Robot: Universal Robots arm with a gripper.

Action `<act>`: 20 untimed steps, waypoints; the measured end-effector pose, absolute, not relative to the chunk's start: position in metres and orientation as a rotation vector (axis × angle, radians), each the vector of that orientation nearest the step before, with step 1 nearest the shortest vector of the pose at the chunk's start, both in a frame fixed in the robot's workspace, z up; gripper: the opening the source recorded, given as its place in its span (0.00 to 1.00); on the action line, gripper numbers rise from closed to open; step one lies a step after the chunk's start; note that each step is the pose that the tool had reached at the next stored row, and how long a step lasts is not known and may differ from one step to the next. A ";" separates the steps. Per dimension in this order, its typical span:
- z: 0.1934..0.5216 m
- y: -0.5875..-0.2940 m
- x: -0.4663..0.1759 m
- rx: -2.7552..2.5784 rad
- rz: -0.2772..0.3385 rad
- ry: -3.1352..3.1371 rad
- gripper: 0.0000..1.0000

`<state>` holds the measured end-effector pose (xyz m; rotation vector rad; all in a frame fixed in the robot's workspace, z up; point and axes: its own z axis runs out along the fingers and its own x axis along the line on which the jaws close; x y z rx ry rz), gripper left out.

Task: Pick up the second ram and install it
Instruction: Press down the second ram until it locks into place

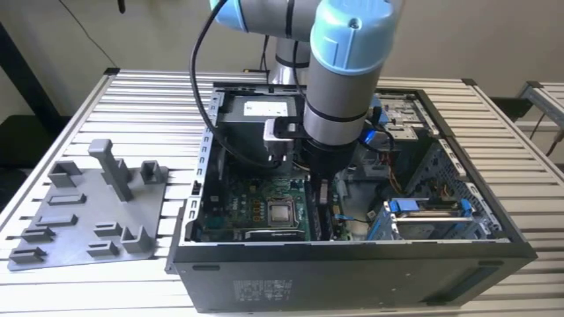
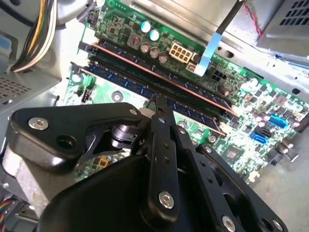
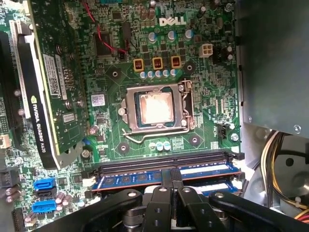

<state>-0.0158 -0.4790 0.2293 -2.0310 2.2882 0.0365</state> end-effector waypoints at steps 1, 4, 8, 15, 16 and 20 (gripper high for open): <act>0.229 -0.479 -0.015 -2.032 0.037 2.288 0.11; 0.227 -0.479 -0.015 -2.032 0.036 2.287 0.11; 0.222 -0.479 -0.015 -2.034 0.034 2.289 0.11; 0.224 -0.478 -0.015 -2.031 0.039 2.286 0.11; 0.229 -0.479 -0.015 -2.032 0.037 2.288 0.11; 0.247 -0.479 -0.015 -2.033 0.037 2.288 0.11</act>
